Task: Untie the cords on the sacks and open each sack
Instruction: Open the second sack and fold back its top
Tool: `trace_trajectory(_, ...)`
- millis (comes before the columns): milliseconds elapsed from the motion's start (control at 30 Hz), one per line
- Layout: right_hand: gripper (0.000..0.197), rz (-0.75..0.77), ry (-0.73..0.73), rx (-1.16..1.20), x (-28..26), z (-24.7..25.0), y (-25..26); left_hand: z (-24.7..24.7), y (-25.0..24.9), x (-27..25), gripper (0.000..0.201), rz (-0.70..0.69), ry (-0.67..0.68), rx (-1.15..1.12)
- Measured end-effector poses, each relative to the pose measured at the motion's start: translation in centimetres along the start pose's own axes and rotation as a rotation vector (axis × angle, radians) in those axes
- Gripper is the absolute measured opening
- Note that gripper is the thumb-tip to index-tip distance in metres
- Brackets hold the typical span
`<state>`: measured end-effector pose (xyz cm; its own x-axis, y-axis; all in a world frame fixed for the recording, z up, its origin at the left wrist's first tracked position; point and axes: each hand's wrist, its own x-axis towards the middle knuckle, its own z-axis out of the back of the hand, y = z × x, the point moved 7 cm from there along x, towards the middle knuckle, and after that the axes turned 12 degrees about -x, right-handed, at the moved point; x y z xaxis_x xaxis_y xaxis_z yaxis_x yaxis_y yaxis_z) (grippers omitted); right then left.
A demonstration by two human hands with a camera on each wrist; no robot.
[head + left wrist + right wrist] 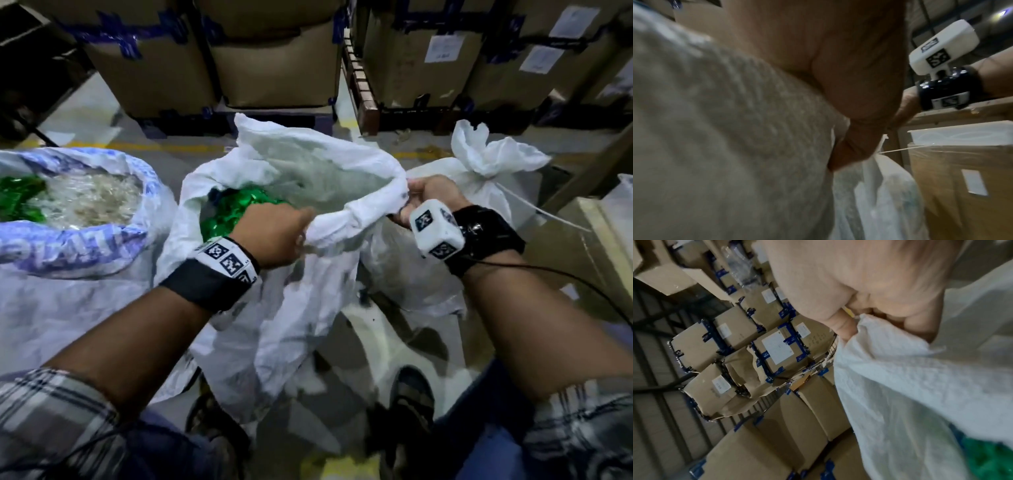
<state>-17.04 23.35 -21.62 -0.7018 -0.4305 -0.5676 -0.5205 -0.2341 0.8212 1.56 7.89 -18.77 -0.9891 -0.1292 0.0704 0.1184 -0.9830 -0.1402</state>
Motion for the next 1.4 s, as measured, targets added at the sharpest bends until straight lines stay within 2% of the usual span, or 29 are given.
trace_trajectory(133, 0.028, 0.026, -0.179, -0.213, -0.2, 0.2, -1.6, 1.2, 0.5, 0.1, 0.037, -0.066, -0.101, 0.042)
trace_trajectory(167, 0.039, 0.067, -0.269, -0.297, 0.0, 0.1, -1.9, 0.9, 0.3, 0.1, 0.036, -0.077, -0.101, 0.051)
trace_trajectory(200, 0.050, 0.160, -0.395, -0.493, -0.1, 0.2, -1.5, 0.6, 0.1, 0.0, 0.036, -0.084, -0.096, 0.057)
trace_trajectory(233, 0.052, 0.312, -0.541, -0.746, -0.8, 0.0, -0.4, 0.2, -0.2, -0.1, 0.036, -0.089, -0.093, 0.066)
trace_trajectory(300, 0.042, 0.680, -0.767, -1.122, -3.2, -1.7, 1.8, -0.3, -0.4, -0.3, 0.037, -0.095, -0.092, 0.096)
trace_trajectory(333, 0.036, 0.805, -0.803, -1.199, -4.2, -2.5, 2.5, -0.5, -0.3, -0.3, 0.038, -0.095, -0.089, 0.115)
trace_trajectory(400, 0.024, 0.874, -0.742, -1.217, -4.7, -3.7, 3.3, -0.7, -0.3, -0.2, 0.041, -0.093, -0.083, 0.145)
trace_trajectory(467, 0.020, 0.830, -0.612, -1.265, -3.9, -4.8, 3.1, -0.6, -0.3, -0.1, 0.042, -0.092, -0.072, 0.153)
trace_trajectory(600, 0.042, 0.640, -0.316, -1.457, -1.3, -6.1, 0.4, -0.6, -1.2, -0.2, 0.043, -0.148, -0.065, 0.168)
trace_trajectory(700, 0.030, 0.532, -0.312, -1.345, 0.0, -4.8, -0.8, -0.7, -2.0, -0.6, 0.037, -0.182, -0.069, 0.165)
trace_trajectory(767, 0.021, 0.403, -0.308, -1.080, 0.5, -3.4, -0.8, -0.9, -2.0, -0.5, 0.036, -0.181, -0.067, 0.166)
trace_trajectory(900, 0.027, 0.111, -0.036, -0.160, 0.7, -1.7, -1.2, -0.1, 0.4, 0.0, 0.033, -0.073, -0.114, 0.175)
trace_trajectory(967, 0.025, 0.040, 0.029, 0.147, -0.3, -1.6, -1.3, 1.5, 2.0, -0.1, 0.026, -0.029, -0.224, 0.154)
trace_trajectory(1033, 0.031, 0.058, 0.036, 0.260, -1.1, -1.6, -0.6, 2.9, 3.1, -0.3, 0.023, -0.049, -0.376, 0.150)
trace_trajectory(1133, 0.035, 0.093, 0.051, 0.178, -1.8, -2.0, 1.0, 3.6, 4.0, -0.7, 0.018, -0.129, -0.597, 0.253)
trace_trajectory(1200, 0.037, 0.057, 0.090, 0.179, -1.7, -2.2, 1.1, 2.8, 4.5, -0.9, 0.020, -0.164, -0.645, 0.270)
trace_trajectory(1267, 0.037, 0.038, -0.003, 0.081, -0.9, -1.6, 0.3, 1.1, 4.8, -0.8, 0.021, -0.138, -0.582, 0.261)
trace_trajectory(1333, 0.015, 0.113, -0.185, -0.257, 0.0, -0.6, -0.4, -1.3, 4.5, -0.6, 0.024, -0.101, -0.442, 0.237)
trace_trajectory(1400, 0.028, 0.266, -0.438, -0.625, 0.5, 0.6, -0.4, -3.0, 3.9, -0.3, 0.033, -0.032, -0.288, 0.201)
